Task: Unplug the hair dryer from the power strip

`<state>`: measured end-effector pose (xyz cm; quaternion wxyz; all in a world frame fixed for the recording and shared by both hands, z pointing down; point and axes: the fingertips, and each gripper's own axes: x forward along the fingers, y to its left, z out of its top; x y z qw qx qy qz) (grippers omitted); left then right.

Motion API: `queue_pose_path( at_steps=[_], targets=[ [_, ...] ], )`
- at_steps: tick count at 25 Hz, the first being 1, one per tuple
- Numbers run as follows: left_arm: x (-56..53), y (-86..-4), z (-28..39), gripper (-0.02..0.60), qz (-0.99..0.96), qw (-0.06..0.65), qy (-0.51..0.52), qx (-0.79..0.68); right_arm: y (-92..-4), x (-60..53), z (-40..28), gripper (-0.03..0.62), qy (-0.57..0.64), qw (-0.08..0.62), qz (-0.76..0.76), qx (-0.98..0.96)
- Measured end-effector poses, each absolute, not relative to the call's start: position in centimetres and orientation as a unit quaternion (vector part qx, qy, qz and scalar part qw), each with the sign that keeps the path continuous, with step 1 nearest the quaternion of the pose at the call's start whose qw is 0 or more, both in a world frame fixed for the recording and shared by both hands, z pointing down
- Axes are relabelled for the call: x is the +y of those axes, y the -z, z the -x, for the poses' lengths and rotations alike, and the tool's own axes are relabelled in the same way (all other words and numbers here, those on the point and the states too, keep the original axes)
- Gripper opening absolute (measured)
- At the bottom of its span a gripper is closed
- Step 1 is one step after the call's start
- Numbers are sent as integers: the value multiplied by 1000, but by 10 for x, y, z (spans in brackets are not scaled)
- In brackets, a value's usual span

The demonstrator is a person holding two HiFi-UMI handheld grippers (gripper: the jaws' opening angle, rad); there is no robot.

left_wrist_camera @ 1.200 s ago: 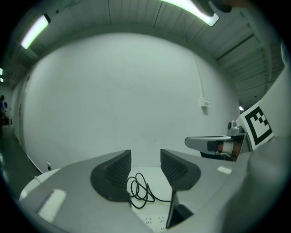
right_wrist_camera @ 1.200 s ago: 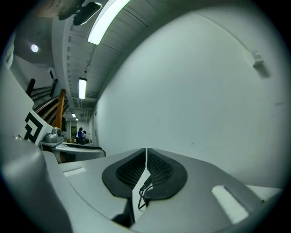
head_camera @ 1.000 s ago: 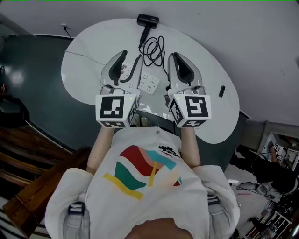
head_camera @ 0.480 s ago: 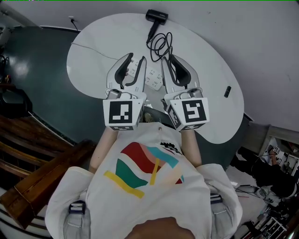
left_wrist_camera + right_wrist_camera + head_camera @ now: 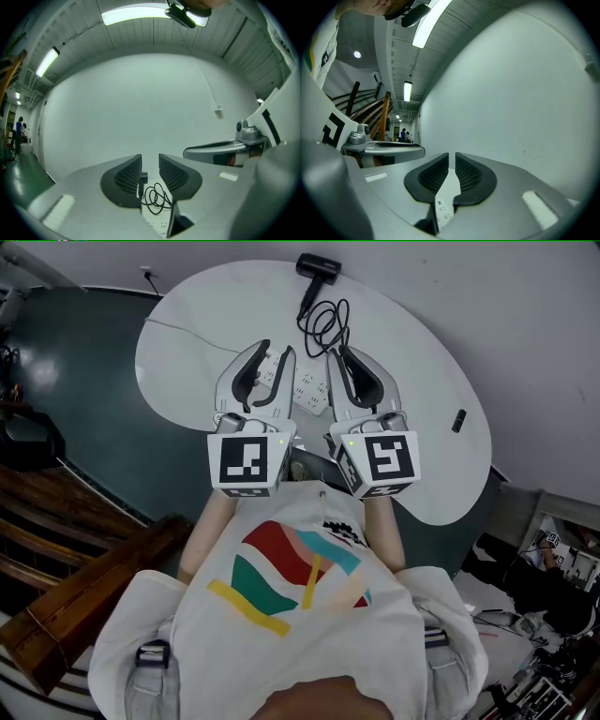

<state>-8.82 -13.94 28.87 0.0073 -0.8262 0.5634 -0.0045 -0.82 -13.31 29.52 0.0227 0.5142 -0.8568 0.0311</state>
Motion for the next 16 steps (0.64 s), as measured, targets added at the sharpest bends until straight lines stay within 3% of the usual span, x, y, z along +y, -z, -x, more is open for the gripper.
queue_pose_path(
  at_steps=[16],
  targets=[
    [-136, -293, 86, 110, 827, 3, 10, 561, -299, -130, 3, 51, -34, 29, -517, -855]
  ],
)
